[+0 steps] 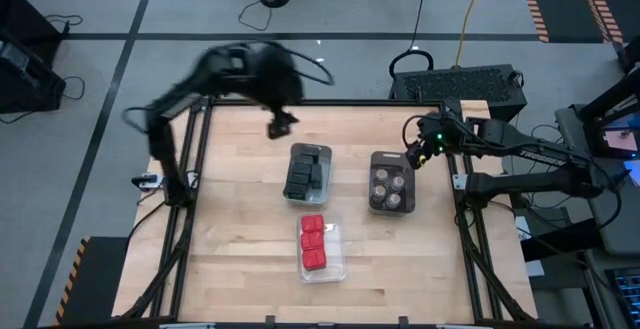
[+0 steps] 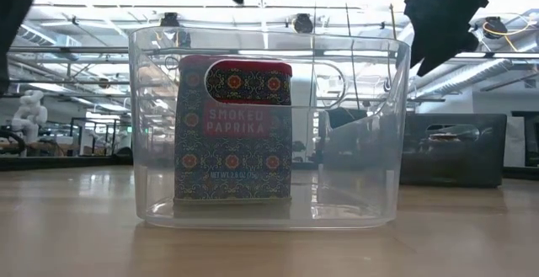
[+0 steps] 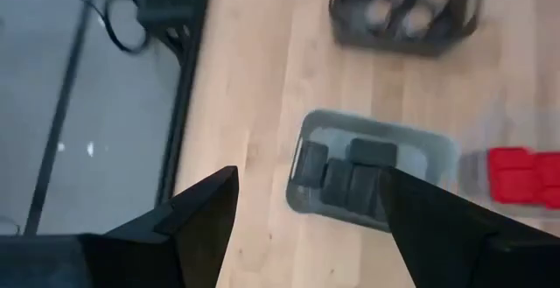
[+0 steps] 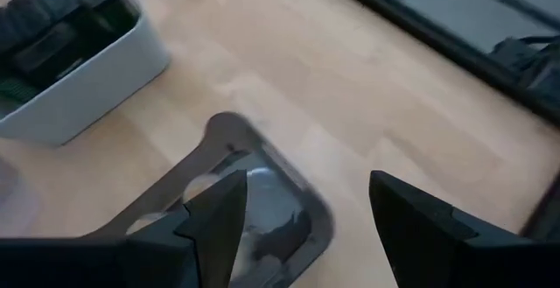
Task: Sort spices by type
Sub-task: Adjust the gray and transparent bins
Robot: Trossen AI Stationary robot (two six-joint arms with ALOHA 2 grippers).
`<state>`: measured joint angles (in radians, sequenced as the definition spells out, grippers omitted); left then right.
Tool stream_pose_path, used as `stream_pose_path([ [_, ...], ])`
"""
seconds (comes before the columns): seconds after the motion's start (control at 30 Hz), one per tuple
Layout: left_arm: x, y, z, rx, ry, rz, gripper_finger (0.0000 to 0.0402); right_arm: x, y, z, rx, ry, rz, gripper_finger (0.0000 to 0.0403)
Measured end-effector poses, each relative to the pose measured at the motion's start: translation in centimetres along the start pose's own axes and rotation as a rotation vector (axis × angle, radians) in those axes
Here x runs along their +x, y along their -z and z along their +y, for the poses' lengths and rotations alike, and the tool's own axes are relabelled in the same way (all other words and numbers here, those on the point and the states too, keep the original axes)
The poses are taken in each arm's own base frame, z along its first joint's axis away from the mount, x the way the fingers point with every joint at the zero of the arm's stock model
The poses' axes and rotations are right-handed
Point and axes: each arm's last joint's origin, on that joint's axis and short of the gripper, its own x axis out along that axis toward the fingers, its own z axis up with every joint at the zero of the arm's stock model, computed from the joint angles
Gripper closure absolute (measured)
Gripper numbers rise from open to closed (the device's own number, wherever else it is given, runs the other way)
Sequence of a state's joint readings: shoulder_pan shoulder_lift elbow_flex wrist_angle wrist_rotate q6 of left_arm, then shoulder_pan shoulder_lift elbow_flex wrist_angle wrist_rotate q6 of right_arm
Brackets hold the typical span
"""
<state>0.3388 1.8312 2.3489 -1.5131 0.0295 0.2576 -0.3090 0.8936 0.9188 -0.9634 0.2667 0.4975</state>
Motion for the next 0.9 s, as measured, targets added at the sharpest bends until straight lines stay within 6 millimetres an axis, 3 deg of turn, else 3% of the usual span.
stream_pose_path([
  [0.13, -4.4, 2.1, -0.6, -0.015, -0.011, -0.103, 0.012, -0.2, 0.5, 0.8, 0.006, -0.04, 0.02, 0.0179],
  [0.2, -5.0, 3.5, -1.1, -0.02, -0.002, -0.124, 0.012, -0.4, 0.8, 1.3, 0.003, -0.063, 0.026, 0.0179],
  [0.3, -4.2, 6.2, -2.0, -0.046, -0.004, -0.176, 0.012, -0.7, 1.2, 2.2, -0.005, -0.105, 0.027, 0.0179],
  [0.4, -1.6, 9.5, -3.0, -0.078, -0.002, -0.233, 0.012, -0.6, 1.3, 3.5, -0.021, -0.163, 0.008, 0.0179],
  [0.6, 6.1, 16.2, -5.7, -0.167, 0.11, -0.283, 0.012, 1.3, 2.5, 6.6, -0.081, -0.289, 0.013, 0.0179],
  [0.77, 11.8, 20.5, -7.3, -0.284, 0.141, -0.269, 0.012, 2.4, 3.5, 8.2, -0.107, -0.283, 0.088, 0.0179],
  [0.9, 15.3, 22.8, -8.1, -0.357, 0.155, -0.304, 0.012, 3.0, 3.8, 9.4, -0.104, -0.31, 0.105, 0.0179],
])
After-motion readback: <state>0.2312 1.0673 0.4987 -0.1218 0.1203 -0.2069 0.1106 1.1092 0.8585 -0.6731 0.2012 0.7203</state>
